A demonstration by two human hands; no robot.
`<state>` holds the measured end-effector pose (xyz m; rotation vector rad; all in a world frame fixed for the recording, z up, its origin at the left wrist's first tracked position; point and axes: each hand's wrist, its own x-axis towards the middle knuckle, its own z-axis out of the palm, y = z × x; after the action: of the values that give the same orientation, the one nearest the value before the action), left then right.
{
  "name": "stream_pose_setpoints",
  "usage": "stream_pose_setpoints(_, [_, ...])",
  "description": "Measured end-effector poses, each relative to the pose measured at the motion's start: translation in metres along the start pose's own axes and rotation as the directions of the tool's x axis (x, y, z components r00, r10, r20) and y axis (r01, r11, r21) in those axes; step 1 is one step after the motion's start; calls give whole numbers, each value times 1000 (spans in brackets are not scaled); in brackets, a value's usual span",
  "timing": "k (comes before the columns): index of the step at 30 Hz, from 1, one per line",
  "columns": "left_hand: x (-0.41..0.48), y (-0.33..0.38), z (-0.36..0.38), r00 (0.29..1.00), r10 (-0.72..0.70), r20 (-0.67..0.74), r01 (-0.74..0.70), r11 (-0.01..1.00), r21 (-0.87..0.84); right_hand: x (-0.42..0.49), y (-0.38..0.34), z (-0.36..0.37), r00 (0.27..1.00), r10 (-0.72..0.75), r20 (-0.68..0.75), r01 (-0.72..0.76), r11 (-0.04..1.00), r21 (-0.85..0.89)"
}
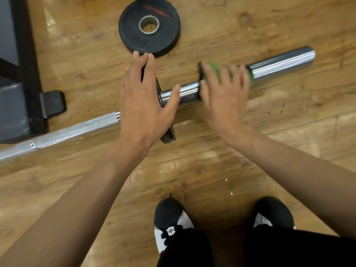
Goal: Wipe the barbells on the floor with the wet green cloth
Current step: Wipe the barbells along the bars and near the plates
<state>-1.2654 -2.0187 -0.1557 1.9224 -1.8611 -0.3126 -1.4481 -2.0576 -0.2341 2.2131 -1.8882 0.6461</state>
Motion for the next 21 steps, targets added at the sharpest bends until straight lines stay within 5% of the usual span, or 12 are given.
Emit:
stream_pose_setpoints(5, [32,-4,-2,1000,-15,-23,17,996,90,19,2,13,871,-487,73,484,874,54])
stream_pose_setpoints(10, [33,-7,0,998,-51,-35,53,997,54,52,88,22,983,-179,-38,181,982,55])
stream_pose_setpoints(14, [65,-11,-4,997,-75,-11,74,995,-68,58,36,39,994,35,-101,-29,998,63])
stream_pose_setpoints(21, [96,-14,-12,985,-164,61,171,974,-147,46,-43,65,900,-420,-119,429,901,68])
